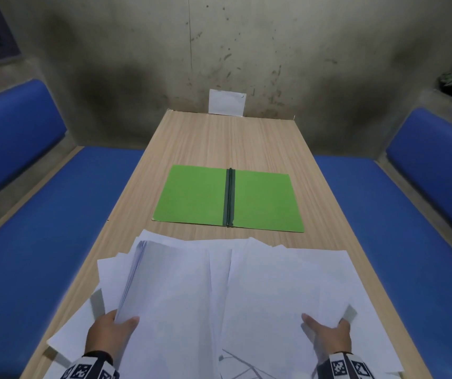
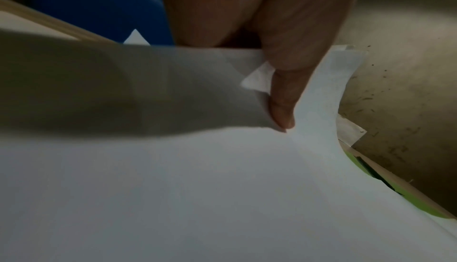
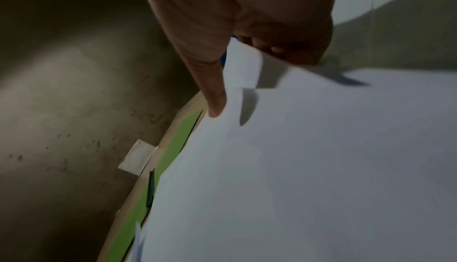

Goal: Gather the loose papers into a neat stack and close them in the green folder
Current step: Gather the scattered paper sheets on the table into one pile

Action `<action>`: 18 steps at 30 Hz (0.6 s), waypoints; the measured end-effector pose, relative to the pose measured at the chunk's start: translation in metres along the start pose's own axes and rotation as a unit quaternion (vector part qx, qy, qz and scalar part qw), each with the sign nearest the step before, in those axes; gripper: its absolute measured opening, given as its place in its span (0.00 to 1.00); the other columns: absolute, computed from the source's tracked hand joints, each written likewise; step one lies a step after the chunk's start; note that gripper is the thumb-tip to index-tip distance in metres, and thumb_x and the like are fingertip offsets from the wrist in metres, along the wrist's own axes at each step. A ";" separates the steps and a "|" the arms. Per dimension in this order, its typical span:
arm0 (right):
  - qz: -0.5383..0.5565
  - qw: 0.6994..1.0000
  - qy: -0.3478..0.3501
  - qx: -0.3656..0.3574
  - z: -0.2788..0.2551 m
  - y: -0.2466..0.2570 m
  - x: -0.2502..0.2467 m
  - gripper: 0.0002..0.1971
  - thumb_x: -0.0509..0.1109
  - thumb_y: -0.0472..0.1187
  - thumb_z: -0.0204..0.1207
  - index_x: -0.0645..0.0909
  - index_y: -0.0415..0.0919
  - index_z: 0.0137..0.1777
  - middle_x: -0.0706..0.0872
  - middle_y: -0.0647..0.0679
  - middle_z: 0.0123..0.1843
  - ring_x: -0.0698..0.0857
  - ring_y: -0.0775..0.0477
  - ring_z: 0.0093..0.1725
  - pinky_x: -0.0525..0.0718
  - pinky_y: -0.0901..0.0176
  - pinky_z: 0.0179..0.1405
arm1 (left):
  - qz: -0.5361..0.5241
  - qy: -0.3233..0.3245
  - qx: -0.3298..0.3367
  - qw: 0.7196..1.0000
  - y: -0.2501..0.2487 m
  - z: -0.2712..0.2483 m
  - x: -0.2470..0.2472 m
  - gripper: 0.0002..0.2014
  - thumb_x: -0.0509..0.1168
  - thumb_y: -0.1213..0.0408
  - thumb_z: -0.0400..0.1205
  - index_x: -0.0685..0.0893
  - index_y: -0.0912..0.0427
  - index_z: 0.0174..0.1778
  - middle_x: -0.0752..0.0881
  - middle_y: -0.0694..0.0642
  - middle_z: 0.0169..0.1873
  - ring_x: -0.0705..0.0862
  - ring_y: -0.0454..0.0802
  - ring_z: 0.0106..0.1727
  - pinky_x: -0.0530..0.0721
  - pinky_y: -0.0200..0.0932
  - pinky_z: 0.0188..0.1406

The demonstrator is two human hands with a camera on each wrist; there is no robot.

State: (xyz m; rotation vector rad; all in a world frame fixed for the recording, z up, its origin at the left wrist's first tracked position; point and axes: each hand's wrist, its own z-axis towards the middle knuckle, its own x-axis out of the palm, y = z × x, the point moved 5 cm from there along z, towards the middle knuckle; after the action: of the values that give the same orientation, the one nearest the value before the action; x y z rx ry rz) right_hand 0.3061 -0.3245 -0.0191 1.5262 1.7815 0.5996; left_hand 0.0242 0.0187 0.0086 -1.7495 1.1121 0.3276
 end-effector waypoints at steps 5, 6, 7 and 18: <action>-0.016 0.998 0.027 0.053 0.008 -0.016 0.011 0.39 0.80 0.23 0.57 0.67 0.17 0.69 0.77 0.27 0.69 0.77 0.31 0.68 0.69 0.42 0.75 | -0.003 0.015 0.008 1.000 -0.006 -0.006 0.000 0.06 0.66 0.62 0.76 0.84 0.61 0.43 0.85 0.61 0.37 0.82 0.59 0.40 0.77 0.45 0.39; -0.027 0.998 0.027 0.048 0.008 -0.015 0.011 0.32 0.77 0.21 0.61 0.70 0.17 0.66 0.79 0.27 0.66 0.78 0.30 0.66 0.70 0.43 0.73 | 0.008 0.019 0.010 1.000 -0.005 -0.005 0.001 0.08 0.66 0.61 0.75 0.85 0.61 0.43 0.86 0.62 0.39 0.83 0.60 0.42 0.79 0.46 0.41; -0.057 0.998 0.018 0.035 0.004 -0.011 0.010 0.24 0.75 0.22 0.64 0.75 0.19 0.61 0.83 0.29 0.60 0.81 0.31 0.63 0.74 0.46 0.70 | 0.023 0.024 0.011 0.999 -0.003 -0.002 0.001 0.10 0.66 0.60 0.74 0.86 0.61 0.44 0.86 0.63 0.41 0.84 0.61 0.44 0.81 0.47 0.44; -0.087 0.980 -0.045 -0.174 -0.026 0.084 -0.047 0.08 0.69 0.33 0.74 0.80 0.29 0.49 0.81 0.36 0.46 0.79 0.40 0.47 0.73 0.55 0.50 | -0.020 0.046 0.026 0.998 0.000 0.004 0.003 0.07 0.66 0.68 0.77 0.82 0.63 0.49 0.85 0.63 0.40 0.82 0.61 0.44 0.75 0.45 0.41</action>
State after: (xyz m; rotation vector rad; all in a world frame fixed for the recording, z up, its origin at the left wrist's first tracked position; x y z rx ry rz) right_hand 0.3433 -0.3508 0.0695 1.1305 1.6206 0.7001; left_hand 0.0266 0.0202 0.0049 -1.7524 1.1398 0.1947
